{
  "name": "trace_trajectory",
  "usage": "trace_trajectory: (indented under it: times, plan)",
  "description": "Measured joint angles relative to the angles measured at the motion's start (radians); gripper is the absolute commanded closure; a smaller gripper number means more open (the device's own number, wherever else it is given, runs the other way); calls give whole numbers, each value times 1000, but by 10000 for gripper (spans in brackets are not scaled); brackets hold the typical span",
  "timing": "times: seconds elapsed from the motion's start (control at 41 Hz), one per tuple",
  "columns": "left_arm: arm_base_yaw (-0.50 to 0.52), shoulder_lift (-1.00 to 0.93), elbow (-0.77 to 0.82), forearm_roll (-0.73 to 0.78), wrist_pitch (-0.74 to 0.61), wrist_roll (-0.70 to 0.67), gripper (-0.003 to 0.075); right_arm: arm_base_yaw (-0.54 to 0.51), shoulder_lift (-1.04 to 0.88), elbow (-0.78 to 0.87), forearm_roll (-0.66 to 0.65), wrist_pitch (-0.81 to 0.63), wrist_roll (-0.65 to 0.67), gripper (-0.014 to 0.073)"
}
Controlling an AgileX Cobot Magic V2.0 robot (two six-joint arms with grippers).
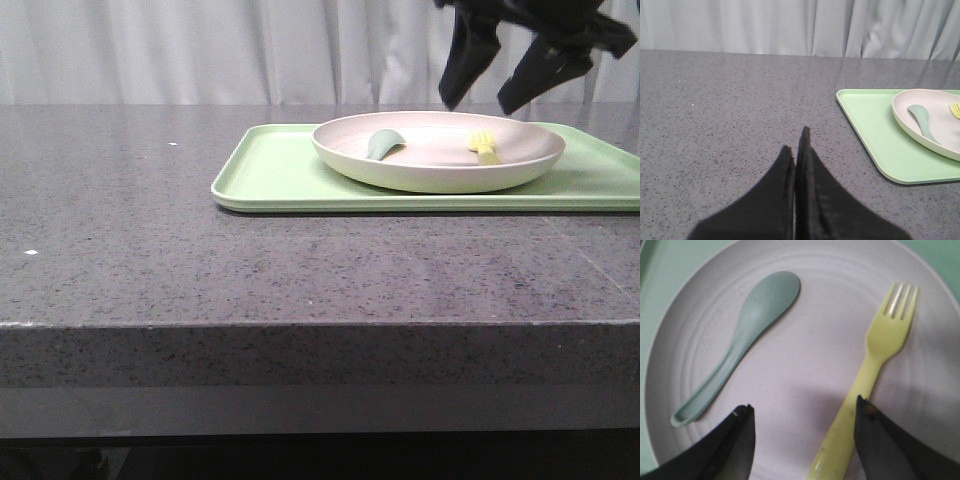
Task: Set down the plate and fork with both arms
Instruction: 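Lower the right gripper onto the yellow fork on the plate, then close the right gripper on the fork and lift it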
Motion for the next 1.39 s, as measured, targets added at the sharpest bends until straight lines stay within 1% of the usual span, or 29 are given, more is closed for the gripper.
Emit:
trace_trajectory:
  times: [0.341, 1.0, 1.073, 1.268, 1.39]
  plan:
    - [0, 0, 0, 0, 0, 0, 738, -34, 57, -5, -9, 2, 3, 156]
    - [0, 0, 0, 0, 0, 0, 738, -32, 113, -13, -11, -20, 3, 164]
    - [0, 0, 0, 0, 0, 0, 738, -32, 114, -15, -11, -22, 3, 197]
    - [0, 0, 0, 0, 0, 0, 738, -32, 118, -17, -11, -20, 3, 403]
    - [0, 0, 0, 0, 0, 0, 738, -32, 119, -18, -11, -16, 3, 500]
